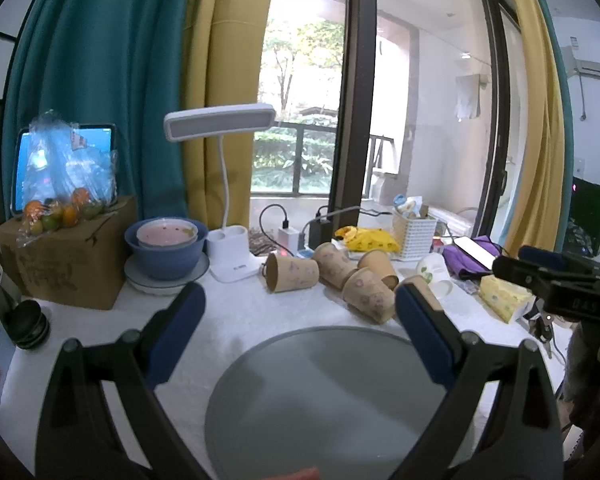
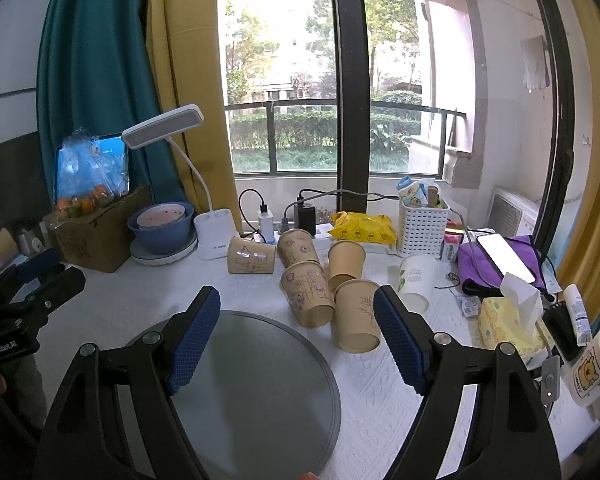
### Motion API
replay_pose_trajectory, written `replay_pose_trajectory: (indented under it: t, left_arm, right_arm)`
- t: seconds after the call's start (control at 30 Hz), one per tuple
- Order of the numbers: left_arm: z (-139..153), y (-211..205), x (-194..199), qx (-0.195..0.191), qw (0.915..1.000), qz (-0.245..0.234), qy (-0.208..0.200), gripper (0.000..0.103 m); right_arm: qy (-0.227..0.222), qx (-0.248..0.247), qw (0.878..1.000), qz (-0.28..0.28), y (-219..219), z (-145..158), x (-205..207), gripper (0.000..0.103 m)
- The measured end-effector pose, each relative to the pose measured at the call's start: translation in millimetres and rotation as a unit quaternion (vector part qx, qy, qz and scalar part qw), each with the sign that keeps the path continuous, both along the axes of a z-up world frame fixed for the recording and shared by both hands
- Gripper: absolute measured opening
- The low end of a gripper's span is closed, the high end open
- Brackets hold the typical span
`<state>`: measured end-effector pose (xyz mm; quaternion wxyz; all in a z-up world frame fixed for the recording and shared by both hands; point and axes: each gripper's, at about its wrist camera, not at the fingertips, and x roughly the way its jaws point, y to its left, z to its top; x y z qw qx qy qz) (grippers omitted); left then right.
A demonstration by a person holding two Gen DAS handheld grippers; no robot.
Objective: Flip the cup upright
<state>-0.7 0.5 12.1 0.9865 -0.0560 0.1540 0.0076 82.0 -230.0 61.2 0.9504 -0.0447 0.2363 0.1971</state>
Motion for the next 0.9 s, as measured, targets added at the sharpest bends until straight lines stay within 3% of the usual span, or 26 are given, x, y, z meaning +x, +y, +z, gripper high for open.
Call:
replay_pose_trajectory:
  t: [0.9]
  left_arm:
    - [2.0, -4.3, -1.7, 0.0, 1.0, -0.003, 0.0, 0.097]
  right_arm:
    - [-0.001, 0.001, 1.0, 0.0, 0.3, -0.4, 1.4, 0.082]
